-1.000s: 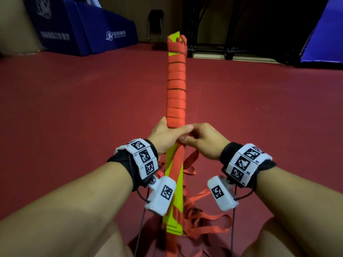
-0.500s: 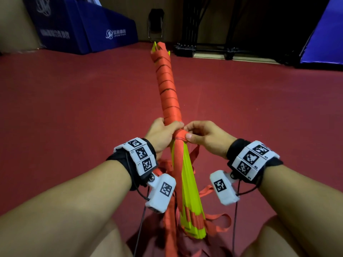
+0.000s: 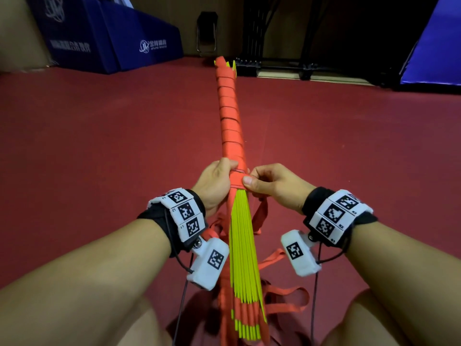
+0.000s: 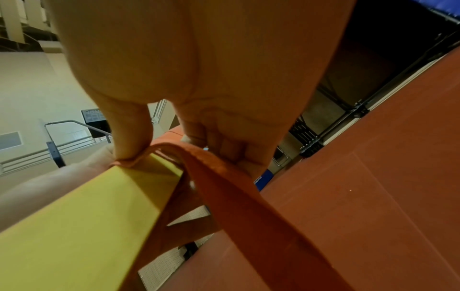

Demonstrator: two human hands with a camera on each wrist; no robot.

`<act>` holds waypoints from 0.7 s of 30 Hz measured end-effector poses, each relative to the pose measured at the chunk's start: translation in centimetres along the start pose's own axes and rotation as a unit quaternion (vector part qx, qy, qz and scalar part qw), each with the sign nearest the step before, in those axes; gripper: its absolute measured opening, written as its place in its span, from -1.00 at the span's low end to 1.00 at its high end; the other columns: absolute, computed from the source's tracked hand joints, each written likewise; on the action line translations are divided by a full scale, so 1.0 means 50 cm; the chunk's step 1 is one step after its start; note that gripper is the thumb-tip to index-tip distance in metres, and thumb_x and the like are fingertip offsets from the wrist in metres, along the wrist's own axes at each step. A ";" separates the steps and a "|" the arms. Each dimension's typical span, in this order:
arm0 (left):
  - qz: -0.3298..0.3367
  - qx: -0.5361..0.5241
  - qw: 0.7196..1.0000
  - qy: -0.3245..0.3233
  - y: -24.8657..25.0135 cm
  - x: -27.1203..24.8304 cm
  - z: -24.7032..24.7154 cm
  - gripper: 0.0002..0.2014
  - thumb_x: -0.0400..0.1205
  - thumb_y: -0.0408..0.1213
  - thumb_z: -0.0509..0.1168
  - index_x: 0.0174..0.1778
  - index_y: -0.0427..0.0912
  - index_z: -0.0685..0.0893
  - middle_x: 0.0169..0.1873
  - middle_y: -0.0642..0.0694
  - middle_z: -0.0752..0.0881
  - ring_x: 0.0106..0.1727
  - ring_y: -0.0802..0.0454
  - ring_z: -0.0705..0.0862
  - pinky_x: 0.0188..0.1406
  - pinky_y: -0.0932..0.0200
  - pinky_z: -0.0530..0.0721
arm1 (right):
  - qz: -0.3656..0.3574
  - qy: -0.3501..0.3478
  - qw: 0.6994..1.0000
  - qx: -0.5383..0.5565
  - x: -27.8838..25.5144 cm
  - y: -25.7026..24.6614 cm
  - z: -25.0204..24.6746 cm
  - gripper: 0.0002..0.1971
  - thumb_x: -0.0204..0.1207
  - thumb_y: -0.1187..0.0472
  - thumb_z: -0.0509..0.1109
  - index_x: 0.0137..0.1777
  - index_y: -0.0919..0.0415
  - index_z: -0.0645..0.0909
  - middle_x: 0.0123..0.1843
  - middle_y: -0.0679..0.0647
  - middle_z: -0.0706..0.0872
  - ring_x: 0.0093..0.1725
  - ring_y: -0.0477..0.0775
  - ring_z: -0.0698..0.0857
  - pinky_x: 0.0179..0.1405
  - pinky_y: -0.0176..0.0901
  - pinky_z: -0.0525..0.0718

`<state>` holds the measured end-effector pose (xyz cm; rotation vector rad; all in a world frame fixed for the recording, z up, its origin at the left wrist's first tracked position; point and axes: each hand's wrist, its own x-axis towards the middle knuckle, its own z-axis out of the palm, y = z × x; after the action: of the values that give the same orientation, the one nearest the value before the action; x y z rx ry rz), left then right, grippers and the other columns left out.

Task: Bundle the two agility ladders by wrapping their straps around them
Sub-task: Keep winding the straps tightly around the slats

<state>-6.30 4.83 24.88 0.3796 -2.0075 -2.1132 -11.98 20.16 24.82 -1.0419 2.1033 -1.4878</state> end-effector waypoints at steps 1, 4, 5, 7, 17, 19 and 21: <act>0.002 -0.015 1.000 0.007 0.001 0.001 0.000 -0.67 0.65 -0.09 0.23 -0.13 -0.29 0.74 -0.19 -0.18 0.86 -0.06 -0.07 0.85 0.18 -0.13 0.75 | 0.004 0.002 1.000 0.011 -0.001 -0.004 0.000 -0.60 0.57 -0.07 0.45 -0.19 0.32 0.57 -0.39 -0.03 0.54 -0.34 -0.01 0.47 -0.25 -0.19 0.43; -0.013 -0.066 0.998 0.017 0.004 0.002 0.003 -0.46 0.42 0.08 0.29 0.06 -0.33 0.78 0.10 -0.34 0.83 0.22 -0.30 0.79 0.36 -0.31 0.68 | 0.004 0.019 0.997 0.075 -0.002 -0.016 0.006 -0.71 0.57 0.12 0.40 -0.22 0.34 0.51 -0.43 0.05 0.56 -0.47 -0.10 0.52 -0.37 -0.30 0.49; -0.014 -0.071 0.997 0.019 0.008 -0.001 0.003 -0.58 0.53 -0.01 0.28 -0.01 -0.31 0.79 0.09 -0.38 0.82 0.22 -0.36 0.78 0.35 -0.33 0.69 | -0.002 0.026 0.994 0.104 -0.003 -0.021 0.011 -0.75 0.56 0.18 0.40 -0.25 0.31 0.47 -0.45 0.09 0.52 -0.51 -0.10 0.48 -0.44 -0.31 0.46; -0.022 -0.078 0.997 0.003 0.021 -0.009 0.003 -0.68 0.66 -0.17 0.23 -0.04 -0.34 0.79 0.08 -0.43 0.81 0.18 -0.42 0.77 0.32 -0.36 0.69 | -0.019 0.045 0.984 0.168 -0.003 -0.022 0.018 -0.73 0.46 0.22 0.45 -0.27 0.24 0.38 -0.44 0.09 0.43 -0.54 -0.08 0.39 -0.51 -0.29 0.35; 0.051 0.078 0.994 -0.062 0.011 0.002 -0.017 -0.66 0.48 -0.18 0.58 0.11 -0.19 0.73 -0.10 -0.18 0.82 -0.15 -0.04 0.78 -0.24 0.13 0.75 | 0.001 0.146 0.985 0.087 0.002 0.001 0.019 -0.60 0.20 0.15 0.72 -0.31 0.15 0.47 -0.40 0.04 0.66 -0.38 0.00 0.57 -0.39 -0.19 0.53; 0.044 0.091 0.994 -0.050 0.009 0.006 -0.027 -0.64 0.38 -0.09 0.62 0.05 -0.08 0.78 -0.09 -0.13 0.85 -0.06 -0.11 0.83 -0.12 0.05 0.79 | 0.018 0.144 0.987 0.075 0.005 0.008 0.018 -0.56 0.12 0.07 0.72 -0.32 0.11 0.44 -0.38 0.09 0.62 -0.34 0.05 0.54 -0.33 -0.11 0.49; 0.041 0.074 0.995 -0.051 0.009 0.008 -0.032 -0.63 0.41 -0.22 0.61 0.12 -0.09 0.76 -0.01 -0.17 0.86 0.05 -0.18 0.84 0.03 -0.08 0.80 | 0.038 0.126 0.986 0.098 0.006 0.009 0.014 -0.57 0.13 0.12 0.69 -0.28 0.12 0.43 -0.39 0.10 0.57 -0.37 0.03 0.53 -0.36 -0.12 0.50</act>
<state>-6.17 3.16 25.25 0.2113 -2.2036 -1.9784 -11.89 19.59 24.16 -0.7269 2.0782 -1.8267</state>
